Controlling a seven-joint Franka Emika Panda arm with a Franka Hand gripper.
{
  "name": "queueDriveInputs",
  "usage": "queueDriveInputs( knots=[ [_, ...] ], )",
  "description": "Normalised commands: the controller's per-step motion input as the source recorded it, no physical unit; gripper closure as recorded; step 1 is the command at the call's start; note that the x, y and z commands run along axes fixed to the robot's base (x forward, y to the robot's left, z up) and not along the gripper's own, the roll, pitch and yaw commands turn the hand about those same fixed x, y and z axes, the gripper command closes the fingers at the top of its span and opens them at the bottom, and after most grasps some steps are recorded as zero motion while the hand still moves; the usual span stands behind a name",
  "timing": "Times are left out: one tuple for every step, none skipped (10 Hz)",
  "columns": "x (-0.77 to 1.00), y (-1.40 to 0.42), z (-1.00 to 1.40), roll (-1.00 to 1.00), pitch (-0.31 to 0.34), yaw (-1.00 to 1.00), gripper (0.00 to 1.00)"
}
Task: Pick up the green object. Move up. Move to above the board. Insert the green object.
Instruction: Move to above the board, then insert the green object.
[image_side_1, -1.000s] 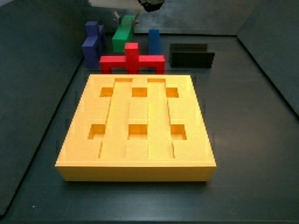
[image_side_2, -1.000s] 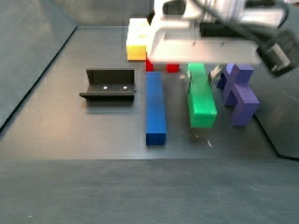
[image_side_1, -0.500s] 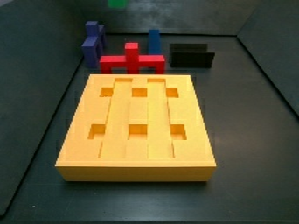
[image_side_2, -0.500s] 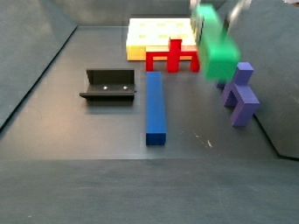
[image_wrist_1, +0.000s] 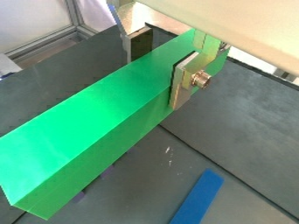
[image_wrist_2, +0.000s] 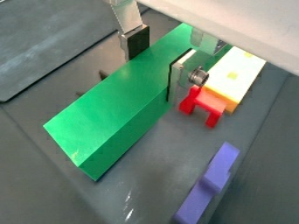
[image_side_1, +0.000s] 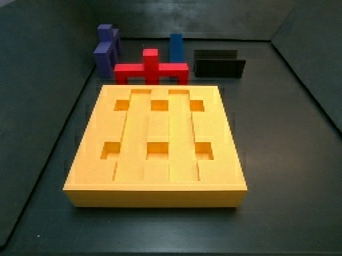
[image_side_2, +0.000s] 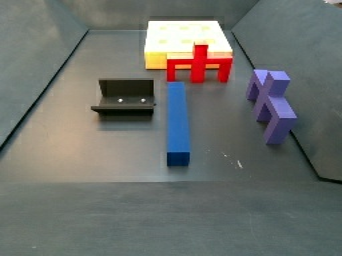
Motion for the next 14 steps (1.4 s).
queueDriveInputs(
  knots=[
    [0.28, -1.40, 0.16, 0.00, 0.188, 0.17, 1.00],
    [0.28, -1.40, 0.16, -0.01, 0.156, 0.12, 1.00],
    [0.30, -1.40, 0.17, -0.06, 0.131, 0.05, 1.00],
    [0.31, -1.40, 0.16, -0.01, 0.133, 0.03, 1.00],
    [0.32, -1.40, 0.17, 0.00, 0.148, 0.02, 1.00],
    [0.34, -1.40, 0.18, -0.02, 0.156, 0.02, 1.00],
    [0.36, -1.40, 0.18, 0.00, 0.158, 0.02, 1.00],
    [0.37, -1.40, 0.19, -0.01, 0.152, 0.01, 1.00],
    [0.40, -1.40, 0.19, 0.02, 0.149, 0.01, 1.00],
    [0.31, -0.99, 0.14, 0.02, 0.148, 0.01, 1.00],
    [0.19, -0.46, 0.08, 0.03, 0.154, 0.01, 1.00],
    [0.12, -0.21, 0.05, 0.03, 0.126, 0.01, 1.00],
    [0.00, 0.00, -0.18, 0.02, 0.000, 0.04, 1.00],
    [0.00, 0.00, -0.78, 0.07, -0.167, 0.12, 1.00]
  ],
)
